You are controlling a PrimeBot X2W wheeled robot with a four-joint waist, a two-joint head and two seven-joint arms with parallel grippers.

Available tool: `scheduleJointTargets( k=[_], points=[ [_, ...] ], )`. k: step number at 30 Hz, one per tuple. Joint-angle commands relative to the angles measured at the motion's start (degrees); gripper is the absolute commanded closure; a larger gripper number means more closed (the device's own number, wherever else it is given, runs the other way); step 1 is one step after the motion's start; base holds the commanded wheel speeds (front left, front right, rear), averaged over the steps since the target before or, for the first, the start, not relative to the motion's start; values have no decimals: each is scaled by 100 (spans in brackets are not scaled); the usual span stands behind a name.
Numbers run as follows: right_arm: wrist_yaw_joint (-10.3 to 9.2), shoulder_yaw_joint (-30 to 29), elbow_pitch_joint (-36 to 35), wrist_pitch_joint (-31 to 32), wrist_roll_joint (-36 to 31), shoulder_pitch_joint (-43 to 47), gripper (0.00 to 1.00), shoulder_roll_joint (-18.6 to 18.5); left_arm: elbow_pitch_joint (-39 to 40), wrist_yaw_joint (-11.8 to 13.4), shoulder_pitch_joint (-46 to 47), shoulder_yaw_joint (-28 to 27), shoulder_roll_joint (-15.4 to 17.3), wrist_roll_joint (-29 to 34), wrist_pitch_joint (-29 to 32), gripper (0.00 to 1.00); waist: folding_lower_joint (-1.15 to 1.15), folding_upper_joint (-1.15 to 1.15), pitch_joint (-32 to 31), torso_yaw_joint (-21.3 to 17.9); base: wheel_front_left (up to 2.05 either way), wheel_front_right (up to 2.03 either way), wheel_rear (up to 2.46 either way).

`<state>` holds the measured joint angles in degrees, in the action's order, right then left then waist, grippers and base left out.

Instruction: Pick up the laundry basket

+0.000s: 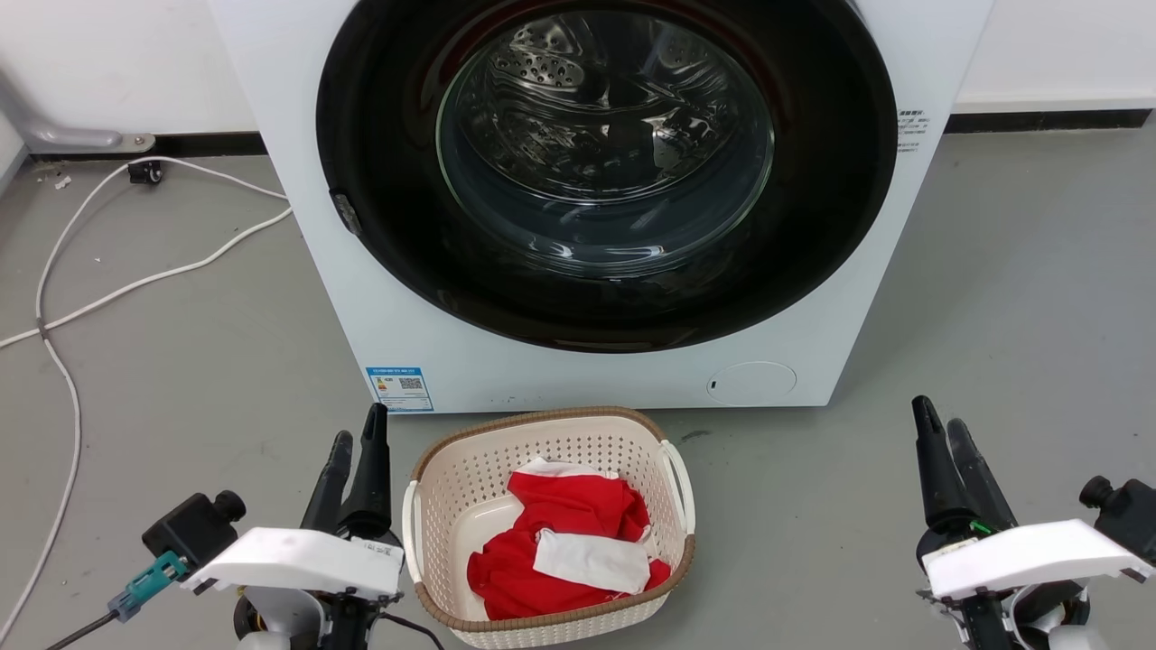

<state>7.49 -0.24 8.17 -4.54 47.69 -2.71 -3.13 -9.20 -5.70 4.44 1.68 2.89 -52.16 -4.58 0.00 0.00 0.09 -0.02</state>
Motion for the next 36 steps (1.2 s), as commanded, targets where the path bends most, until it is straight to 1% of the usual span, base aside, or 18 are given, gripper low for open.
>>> scheduleJointTargets(
  k=[1, 21, 36],
  points=[
    [0, 28, -104, -50, -229, -11, 0, 1, 61, 14, 152, 36, 15, 195, -62, 0, 0, 0, 4, -1, 0, 0, 0],
    [0, 145, -233, -213, -2039, 33, 0, 11, -13, 268, 201, 287, 10, 1633, -403, 0, 0, 0, 34, 7, 0, 0, 0],
    [0, 197, -245, -199, -3009, 91, 0, 18, -125, 376, 224, 391, 6, 2568, -614, 0, 0, 0, 36, 18, 0, 0, 0]
  ],
)
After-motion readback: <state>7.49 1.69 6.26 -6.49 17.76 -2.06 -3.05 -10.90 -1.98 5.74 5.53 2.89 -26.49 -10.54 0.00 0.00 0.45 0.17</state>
